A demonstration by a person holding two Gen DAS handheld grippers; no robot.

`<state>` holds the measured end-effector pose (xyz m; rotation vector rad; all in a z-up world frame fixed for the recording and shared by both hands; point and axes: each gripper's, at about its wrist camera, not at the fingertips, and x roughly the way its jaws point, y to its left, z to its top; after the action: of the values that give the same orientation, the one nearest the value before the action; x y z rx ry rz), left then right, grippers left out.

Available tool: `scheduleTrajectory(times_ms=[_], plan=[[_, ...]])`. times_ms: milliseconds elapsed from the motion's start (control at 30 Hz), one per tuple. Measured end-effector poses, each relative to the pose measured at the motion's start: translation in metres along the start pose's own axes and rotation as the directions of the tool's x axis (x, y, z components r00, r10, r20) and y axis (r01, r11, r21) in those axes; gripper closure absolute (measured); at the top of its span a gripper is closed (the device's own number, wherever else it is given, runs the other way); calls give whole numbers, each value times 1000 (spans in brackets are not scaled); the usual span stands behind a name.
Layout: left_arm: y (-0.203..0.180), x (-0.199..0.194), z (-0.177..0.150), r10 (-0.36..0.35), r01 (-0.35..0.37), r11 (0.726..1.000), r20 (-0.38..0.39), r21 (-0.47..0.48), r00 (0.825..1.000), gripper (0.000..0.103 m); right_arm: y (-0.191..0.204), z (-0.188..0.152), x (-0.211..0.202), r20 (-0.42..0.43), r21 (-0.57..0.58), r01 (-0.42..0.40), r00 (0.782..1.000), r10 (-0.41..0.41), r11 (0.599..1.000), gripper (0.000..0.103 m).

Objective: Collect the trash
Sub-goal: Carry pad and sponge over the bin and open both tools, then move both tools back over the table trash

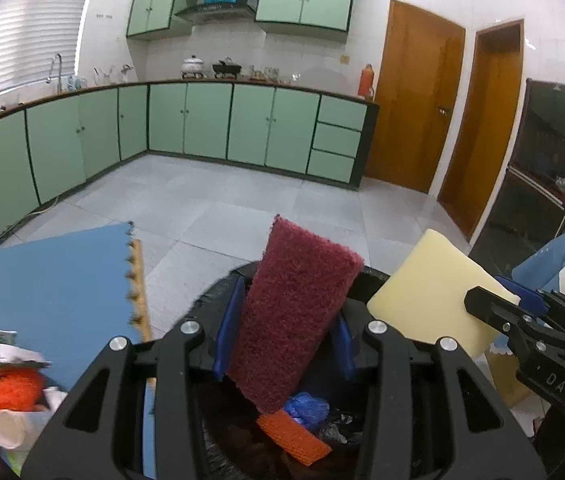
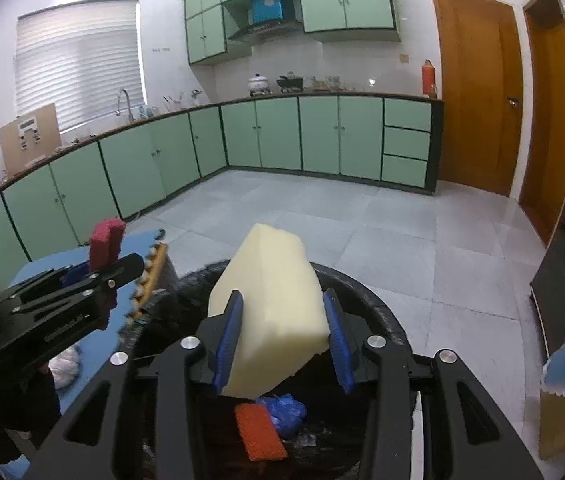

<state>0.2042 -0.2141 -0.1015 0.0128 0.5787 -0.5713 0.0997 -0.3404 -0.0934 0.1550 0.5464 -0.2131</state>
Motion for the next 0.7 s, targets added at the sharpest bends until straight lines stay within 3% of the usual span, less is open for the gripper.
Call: scheduleTrajectory(times_ms=[300, 400, 533, 700], plan=[[-19, 42, -5, -45, 47, 998, -69, 29, 997, 61, -26, -23, 30, -82, 14, 35, 996, -34, 999, 58], [-20, 38, -6, -72, 74, 997, -59, 32, 996, 35, -32, -28, 33, -93, 5, 68, 993, -67, 998, 43], [-22, 27, -5, -82, 85, 995, -41, 53, 996, 33, -39, -32, 27, -85, 29, 96, 992, -93, 995, 35], [-6, -1, 3, -59, 60, 997, -11, 47, 998, 32, -36, -28, 14, -52, 32, 121, 992, -119, 992, 13]])
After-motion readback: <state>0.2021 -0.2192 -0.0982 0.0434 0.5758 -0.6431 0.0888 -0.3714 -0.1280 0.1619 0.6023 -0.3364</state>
